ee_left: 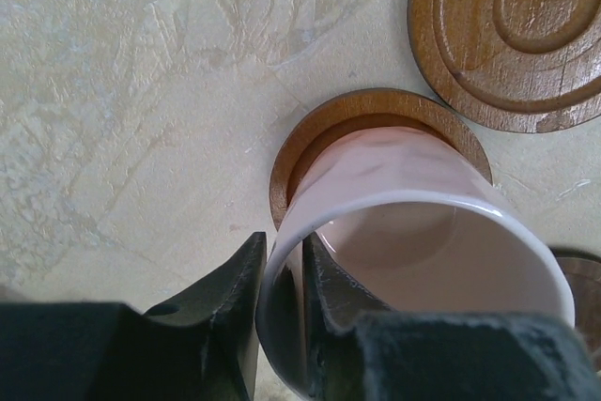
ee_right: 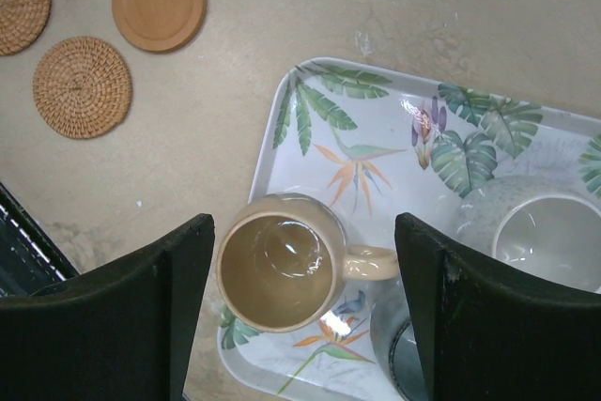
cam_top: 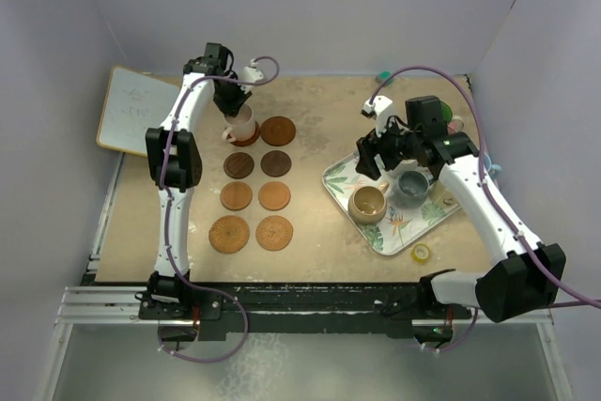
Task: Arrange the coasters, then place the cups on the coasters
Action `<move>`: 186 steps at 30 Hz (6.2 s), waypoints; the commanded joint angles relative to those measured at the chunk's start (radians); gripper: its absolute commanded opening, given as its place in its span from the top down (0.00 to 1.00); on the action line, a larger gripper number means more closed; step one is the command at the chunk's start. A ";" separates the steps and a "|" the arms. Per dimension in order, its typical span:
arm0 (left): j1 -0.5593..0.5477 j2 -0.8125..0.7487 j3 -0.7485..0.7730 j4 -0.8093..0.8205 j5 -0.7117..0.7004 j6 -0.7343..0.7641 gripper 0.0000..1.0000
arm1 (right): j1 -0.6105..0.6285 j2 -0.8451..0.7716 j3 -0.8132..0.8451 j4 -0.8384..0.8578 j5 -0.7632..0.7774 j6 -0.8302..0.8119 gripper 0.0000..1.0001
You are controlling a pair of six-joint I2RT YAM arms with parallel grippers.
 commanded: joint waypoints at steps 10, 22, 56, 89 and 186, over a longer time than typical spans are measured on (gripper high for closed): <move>0.005 -0.039 0.050 0.085 -0.005 -0.015 0.70 | -0.003 0.006 0.026 -0.012 -0.019 -0.016 0.20; 0.005 -0.293 -0.111 0.186 -0.008 -0.087 0.47 | -0.004 -0.004 0.028 -0.014 -0.026 -0.017 0.19; 0.005 -0.584 -0.886 0.556 -0.119 -0.149 0.22 | -0.013 -0.002 0.031 -0.019 -0.031 -0.011 0.19; 0.011 -0.717 -0.889 0.481 -0.022 -0.152 0.22 | -0.029 0.046 0.087 -0.133 0.168 -0.122 0.18; 0.010 -1.244 -1.310 0.613 0.080 -0.379 0.22 | 0.147 0.414 0.068 0.121 0.669 0.272 0.96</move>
